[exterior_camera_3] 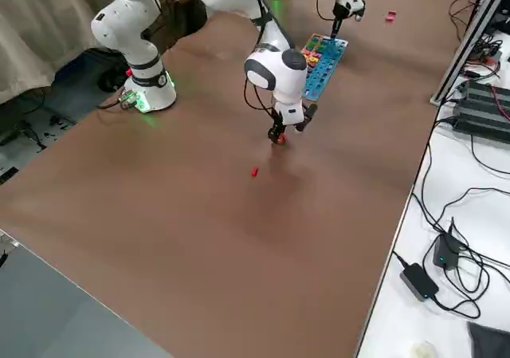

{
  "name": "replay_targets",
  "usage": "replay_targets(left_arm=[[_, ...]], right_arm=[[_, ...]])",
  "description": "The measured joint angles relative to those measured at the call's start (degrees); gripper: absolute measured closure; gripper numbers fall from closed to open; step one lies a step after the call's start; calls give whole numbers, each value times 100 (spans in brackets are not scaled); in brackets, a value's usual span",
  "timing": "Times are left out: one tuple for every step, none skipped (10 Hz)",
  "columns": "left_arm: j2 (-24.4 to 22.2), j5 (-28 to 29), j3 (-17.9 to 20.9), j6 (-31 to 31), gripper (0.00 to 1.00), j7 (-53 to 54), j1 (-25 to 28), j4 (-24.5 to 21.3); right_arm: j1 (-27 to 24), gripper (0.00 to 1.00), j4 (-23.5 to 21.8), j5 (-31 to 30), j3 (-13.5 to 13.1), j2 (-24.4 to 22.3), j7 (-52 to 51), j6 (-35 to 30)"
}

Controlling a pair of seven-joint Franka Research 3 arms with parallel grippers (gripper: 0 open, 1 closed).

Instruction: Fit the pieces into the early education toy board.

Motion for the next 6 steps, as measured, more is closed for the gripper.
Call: replay_targets(left_arm=[[24, 14, 13, -14, 98, -49, -96, 47], [52, 14, 15, -30, 98, -62, -192, 97], [105, 14, 12, -111, 98, -85, -289, 197], [181, 15, 12, -274, 98, -96, -375, 351], [263, 14, 5, -428, 98, -96, -460, 511], [335, 14, -5, -542, 98, -99, -538, 650]], right_arm=[[0, 48, -1, 0, 1, 0, 0, 18], [0, 48, -1, 1, 2, 0, 0, 44], [0, 48, -2, 1, 2, 0, 0, 67], [-1, 48, -2, 1, 2, 0, 0, 75], [-1, 48, -4, 1, 3, 0, 0, 82], [-2, 48, -5, 1, 3, 0, 0, 87]])
